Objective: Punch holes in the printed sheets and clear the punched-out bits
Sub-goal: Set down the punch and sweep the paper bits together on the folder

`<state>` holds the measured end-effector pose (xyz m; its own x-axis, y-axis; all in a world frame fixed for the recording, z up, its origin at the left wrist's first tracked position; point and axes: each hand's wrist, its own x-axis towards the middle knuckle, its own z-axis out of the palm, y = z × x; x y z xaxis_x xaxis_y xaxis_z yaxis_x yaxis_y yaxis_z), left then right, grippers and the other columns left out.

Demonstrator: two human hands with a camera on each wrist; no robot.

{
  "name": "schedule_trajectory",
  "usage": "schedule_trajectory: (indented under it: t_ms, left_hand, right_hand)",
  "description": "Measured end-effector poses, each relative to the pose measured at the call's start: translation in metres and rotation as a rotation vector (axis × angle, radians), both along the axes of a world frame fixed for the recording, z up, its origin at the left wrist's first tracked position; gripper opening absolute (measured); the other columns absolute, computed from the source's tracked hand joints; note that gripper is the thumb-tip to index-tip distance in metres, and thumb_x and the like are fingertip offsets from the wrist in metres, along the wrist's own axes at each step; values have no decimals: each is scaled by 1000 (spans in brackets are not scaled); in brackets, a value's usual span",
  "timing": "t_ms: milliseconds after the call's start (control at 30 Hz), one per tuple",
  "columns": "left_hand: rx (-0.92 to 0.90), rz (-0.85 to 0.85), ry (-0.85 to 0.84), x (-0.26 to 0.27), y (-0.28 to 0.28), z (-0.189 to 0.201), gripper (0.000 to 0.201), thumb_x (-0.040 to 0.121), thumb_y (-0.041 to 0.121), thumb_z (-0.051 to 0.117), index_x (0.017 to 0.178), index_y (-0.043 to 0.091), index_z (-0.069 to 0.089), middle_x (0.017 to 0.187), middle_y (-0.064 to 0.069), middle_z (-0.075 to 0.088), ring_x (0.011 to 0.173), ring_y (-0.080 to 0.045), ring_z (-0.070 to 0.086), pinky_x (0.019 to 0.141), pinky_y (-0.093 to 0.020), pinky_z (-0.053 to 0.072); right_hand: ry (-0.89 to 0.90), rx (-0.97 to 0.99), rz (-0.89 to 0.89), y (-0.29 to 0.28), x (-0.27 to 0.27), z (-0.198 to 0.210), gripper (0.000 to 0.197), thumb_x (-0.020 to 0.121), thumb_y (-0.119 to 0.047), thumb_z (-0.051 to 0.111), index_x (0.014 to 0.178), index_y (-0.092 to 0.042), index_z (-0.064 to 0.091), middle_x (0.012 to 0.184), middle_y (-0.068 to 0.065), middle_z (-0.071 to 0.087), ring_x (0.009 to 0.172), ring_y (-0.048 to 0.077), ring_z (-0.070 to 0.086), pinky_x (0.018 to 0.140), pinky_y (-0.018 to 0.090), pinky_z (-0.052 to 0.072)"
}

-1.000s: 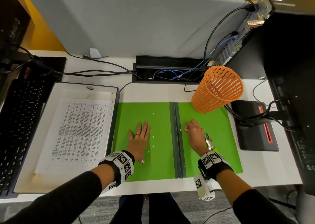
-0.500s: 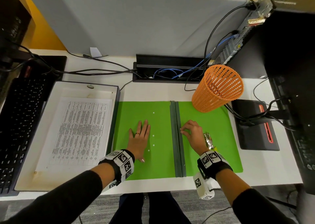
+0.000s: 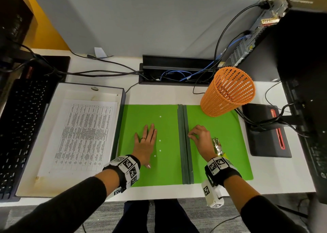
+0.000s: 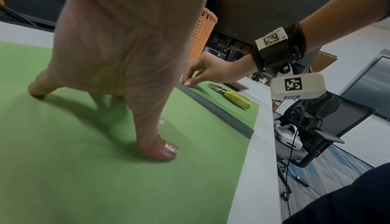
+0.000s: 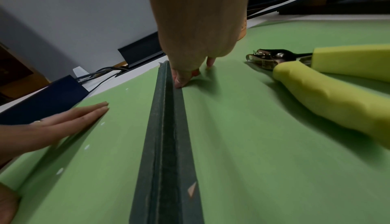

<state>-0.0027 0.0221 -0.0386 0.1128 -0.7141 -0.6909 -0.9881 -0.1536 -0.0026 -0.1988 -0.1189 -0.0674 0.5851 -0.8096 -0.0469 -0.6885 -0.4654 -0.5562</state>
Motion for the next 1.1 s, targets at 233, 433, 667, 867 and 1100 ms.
schedule_trajectory:
  t_ms: [233,433,667,867,1100]
  left_hand:
    - [-12,-9,-14,0,1,0,144,58,48,82,142,2,-25,150,-17,-34,140,-40,-23,113,-62,9]
    - [-18,-5,-2,0,0,0,144,59,47,82,142,2,-26,144,-15,-40,140,-40,-24,112,-62,8]
    - [-21,-8,-7,0,1,-1,144,58,48,82,142,2,-27,146,-16,-38,140,-40,-23,113,-62,9]
    - [-23,-5,-3,0,0,0,142,60,49,81,142,2,-26,142,-15,-41,140,-40,-23,113,-61,9]
    - [-23,-7,9,3,2,-3,143,60,50,80,142,3,-26,149,-16,-35,140,-39,-23,114,-61,8]
  right_hand:
    - [152,-92,63,1,5,-1,5,77,-4,68,78,-8,67,84,6,64,81,23,59,69,42,49]
    - [264,-185,82,4,10,4,22,71,6,70,75,-14,60,83,2,59,79,20,57,63,30,36]
    - [-178,-381,-52,-9,26,114,12,89,-12,47,91,-4,56,94,7,56,85,10,42,72,23,32]
    - [-108,-361,-374,-105,1,188,6,84,-11,59,87,-10,65,96,14,56,88,31,54,81,43,41]
    - [156,-196,-364,-134,-8,187,5,73,-20,73,76,-23,71,96,5,63,88,26,55,83,43,33]
